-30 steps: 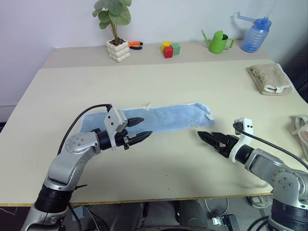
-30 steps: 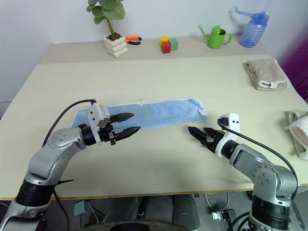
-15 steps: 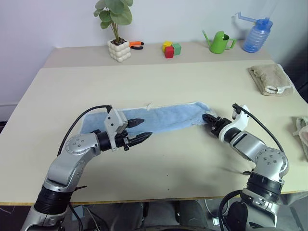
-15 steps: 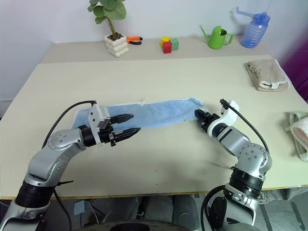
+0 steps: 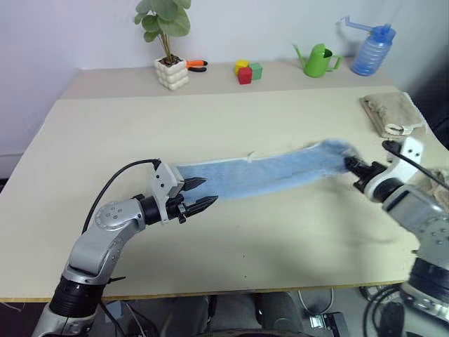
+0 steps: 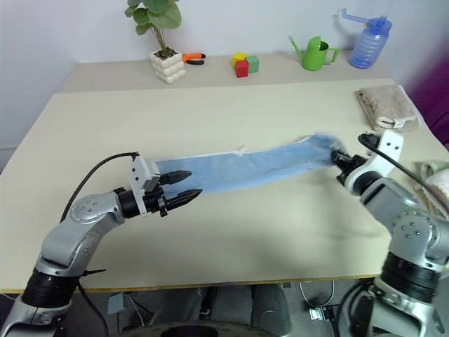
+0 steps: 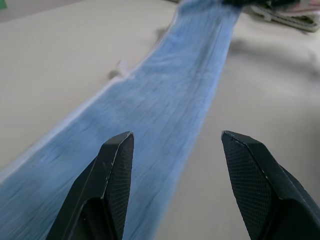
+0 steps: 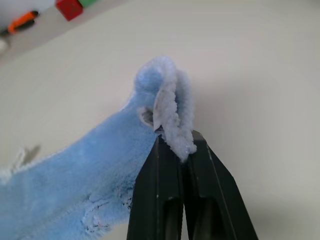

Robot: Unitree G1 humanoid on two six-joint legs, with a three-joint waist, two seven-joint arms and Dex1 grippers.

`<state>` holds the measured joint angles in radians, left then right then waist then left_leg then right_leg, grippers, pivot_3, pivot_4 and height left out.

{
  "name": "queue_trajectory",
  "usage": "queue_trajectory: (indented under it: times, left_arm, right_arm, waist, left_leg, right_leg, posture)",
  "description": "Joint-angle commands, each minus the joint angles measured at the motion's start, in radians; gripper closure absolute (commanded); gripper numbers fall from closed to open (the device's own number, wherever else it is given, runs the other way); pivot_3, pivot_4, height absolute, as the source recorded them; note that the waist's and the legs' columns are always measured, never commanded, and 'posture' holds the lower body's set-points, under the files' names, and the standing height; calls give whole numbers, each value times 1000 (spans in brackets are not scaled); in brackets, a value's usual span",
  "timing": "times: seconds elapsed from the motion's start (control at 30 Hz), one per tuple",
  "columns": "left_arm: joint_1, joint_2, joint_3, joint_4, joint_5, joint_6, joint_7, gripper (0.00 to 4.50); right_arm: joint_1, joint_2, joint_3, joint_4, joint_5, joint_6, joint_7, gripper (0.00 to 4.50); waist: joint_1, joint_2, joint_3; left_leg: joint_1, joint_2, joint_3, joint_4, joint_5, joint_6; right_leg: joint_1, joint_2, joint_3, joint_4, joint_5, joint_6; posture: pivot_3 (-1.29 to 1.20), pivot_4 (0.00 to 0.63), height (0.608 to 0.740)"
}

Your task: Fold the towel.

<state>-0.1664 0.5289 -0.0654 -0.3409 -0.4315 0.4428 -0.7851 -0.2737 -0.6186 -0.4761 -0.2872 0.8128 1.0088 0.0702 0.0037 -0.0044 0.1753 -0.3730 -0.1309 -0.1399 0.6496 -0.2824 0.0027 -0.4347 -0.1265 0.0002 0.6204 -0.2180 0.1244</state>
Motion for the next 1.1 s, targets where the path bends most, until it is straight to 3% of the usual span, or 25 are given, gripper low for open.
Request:
queue_trajectory:
  times: [0.03, 0.13, 0.2, 0.3, 0.5, 0.63, 0.73, 0.87, 0.97, 1.07, 1.1]
  left_arm:
    - [-26, -8, -1, 11, 12, -34, -5, 1693]
    - [-33, -13, -1, 23, 18, -39, -9, 1693]
    - [-36, -16, -2, 25, 21, -44, -7, 1693]
    - [-34, -20, -2, 22, 25, -43, -1, 1693]
    - [-12, -24, 13, 0, 31, -36, 23, 1693]
    - [6, -24, 15, -16, 28, -32, 38, 1693]
    - [21, -21, 16, -24, 28, -30, 45, 1693]
    - [33, -17, 24, -25, 26, -26, 52, 1693]
    - [43, -17, 37, -26, 15, -16, 61, 1693]
    - [55, -23, 53, -31, -2, -2, 73, 1693]
    - [59, -27, 60, -33, -10, 8, 82, 1693]
  right_arm:
    - [-4, -108, 177, -123, -120, -135, 181, 4428]
    - [2, -164, 310, -171, -203, -211, 284, 4428]
    - [-21, -178, 476, -187, -303, -260, 339, 4428]
    - [-57, -122, 655, -145, -416, -299, 360, 4428]
    - [-73, -17, 753, -83, -504, -321, 377, 4428]
    - [-73, 3, 723, -78, -483, -299, 423, 4428]
    - [-52, -12, 675, -114, -449, -297, 472, 3179]
    - [-12, -16, 553, -182, -371, -328, 531, 1179]
    - [5, -1, 464, -207, -289, -314, 563, 1179]
    - [-23, 30, 418, -160, -266, -294, 536, 2168]
    - [-38, 35, 428, -129, -293, -306, 523, 2722]
  waist:
    - [-5, 0, 0]
    - [-5, 0, 0]
    - [0, -1, 0]
    - [3, -1, 0]
    - [12, -1, 0]
    - [10, -1, 0]
    - [10, -1, 0]
    - [10, -1, 0]
    - [11, -1, 0]
    - [8, -1, 0]
    - [7, -1, 0]
  left_leg:
    - [0, 2, 0, 0, 0, 0]
    - [0, 4, 0, 0, 0, 0]
    - [-1, 4, 0, 0, 0, -1]
    - [-1, 4, 1, 0, 0, -1]
    - [-2, 3, 0, 1, 1, -2]
    - [-2, 3, 0, 1, 0, -1]
    - [-2, 4, 0, 0, 0, -1]
    - [-1, 4, 0, 0, 0, -1]
    - [-1, 4, 0, 0, 0, -1]
    - [-1, 4, 0, 0, 0, -1]
    - [-1, 4, 0, 0, 0, -1]
  right_leg:
    - [1, 2, 0, -2, 1, -1]
    - [1, 4, 0, -3, 1, -1]
    - [1, 4, 0, -4, 1, -1]
    - [1, 4, 0, -6, 2, -1]
    - [1, 4, 0, -7, 3, -1]
    - [1, 4, 0, -7, 4, -1]
    - [1, 4, 1, -7, 4, -1]
    - [1, 4, 0, -7, 4, -1]
    - [1, 4, 1, -7, 4, -1]
    - [1, 5, 1, -7, 4, -1]
    - [1, 5, 1, -7, 4, -1]
  posture:
    - [0, 150, 733]
    - [0, 150, 733]
    - [0, 150, 733]
    - [0, 150, 733]
    - [0, 150, 733]
    - [0, 150, 733]
    - [0, 150, 733]
    - [0, 150, 733]
    - [0, 150, 733]
    - [0, 150, 733]
    - [0, 150, 733]
